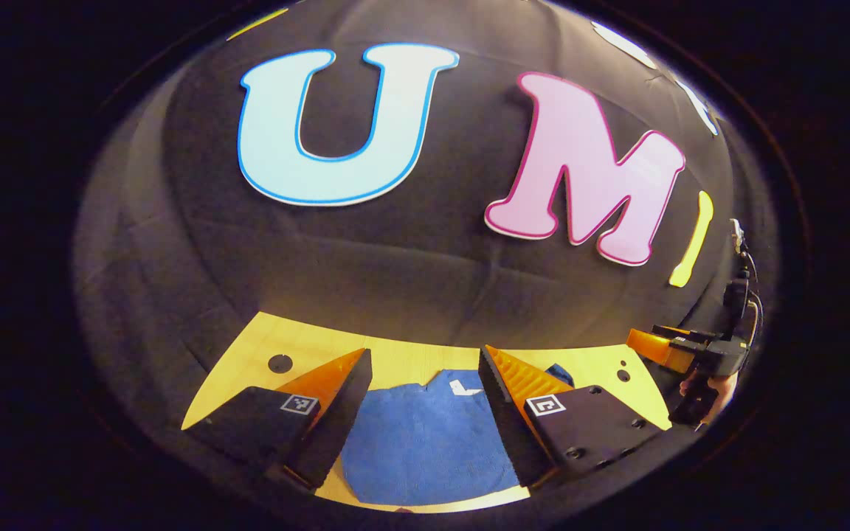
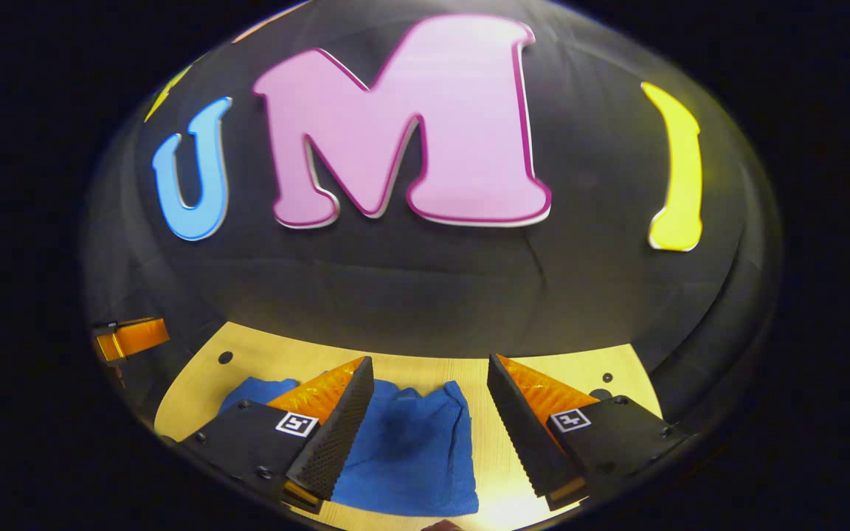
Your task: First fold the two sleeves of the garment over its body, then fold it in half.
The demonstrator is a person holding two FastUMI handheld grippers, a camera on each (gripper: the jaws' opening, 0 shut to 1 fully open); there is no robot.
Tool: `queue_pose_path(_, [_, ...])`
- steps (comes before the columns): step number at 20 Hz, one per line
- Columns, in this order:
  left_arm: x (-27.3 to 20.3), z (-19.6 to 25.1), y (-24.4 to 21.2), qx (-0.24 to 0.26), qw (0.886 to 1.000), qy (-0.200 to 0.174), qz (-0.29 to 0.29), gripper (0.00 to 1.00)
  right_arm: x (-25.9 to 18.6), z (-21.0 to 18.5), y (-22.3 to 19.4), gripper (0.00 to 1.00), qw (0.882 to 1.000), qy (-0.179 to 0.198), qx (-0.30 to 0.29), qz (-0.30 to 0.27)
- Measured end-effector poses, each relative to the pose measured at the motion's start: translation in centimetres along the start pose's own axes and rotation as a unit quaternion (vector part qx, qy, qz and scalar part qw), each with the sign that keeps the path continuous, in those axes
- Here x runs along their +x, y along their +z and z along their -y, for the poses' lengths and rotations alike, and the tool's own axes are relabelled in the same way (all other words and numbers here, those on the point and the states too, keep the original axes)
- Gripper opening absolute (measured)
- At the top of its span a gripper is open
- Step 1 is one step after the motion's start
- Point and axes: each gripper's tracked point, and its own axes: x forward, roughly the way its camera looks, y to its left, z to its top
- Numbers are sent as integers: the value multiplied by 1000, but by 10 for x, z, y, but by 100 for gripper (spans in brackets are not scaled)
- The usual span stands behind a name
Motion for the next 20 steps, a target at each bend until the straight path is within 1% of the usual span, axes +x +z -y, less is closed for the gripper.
queue_pose_path(2, [-45,10,7,6,999,-12,29,84,-55,-17,8,98,1000,-6,-3,26])
queue_pose_path(4, [-94,16,9,20,998,-16,53,84,-107,-34,16,98,998,-2,-12,55])
queue_pose_path(6, [-146,18,4,28,997,-13,73,84,-164,-48,22,98,996,-1,-40,79])
queue_pose_path(7, [-172,23,-1,27,996,-20,86,84,-190,-54,25,98,994,-3,-48,96])
queue_pose_path(8, [-192,25,-2,29,993,-26,107,84,-215,-60,29,98,992,-2,-52,115])
queue_pose_path(9, [-212,26,0,34,989,-27,141,83,-239,-69,32,98,989,4,-57,135])
queue_pose_path(10, [-234,25,-7,40,987,-24,154,84,-261,-75,31,97,988,9,-58,144])
queue_pose_path(11, [-254,25,-12,46,985,-18,164,82,-283,-81,27,97,986,13,-59,153])
queue_pose_path(13, [-293,27,-29,51,983,-8,176,80,-325,-88,22,97,984,12,-57,171])
queue_pose_path(14, [-308,28,-35,55,982,-6,179,84,-344,-93,18,97,982,13,-53,180])
queue_pose_path(16, [-340,31,-42,60,978,2,199,84,-377,-104,-2,97,982,19,-44,184])
queue_pose_path(17, [-354,36,-46,60,976,-2,210,82,-393,-106,-13,97,981,18,-40,187])
queue_pose_path(18, [-365,39,-52,61,975,-3,215,80,-401,-106,-21,97,982,16,-34,184])
queue_pose_path(20, [-380,40,-72,66,976,4,206,82,-412,-117,-46,97,985,23,-24,167])
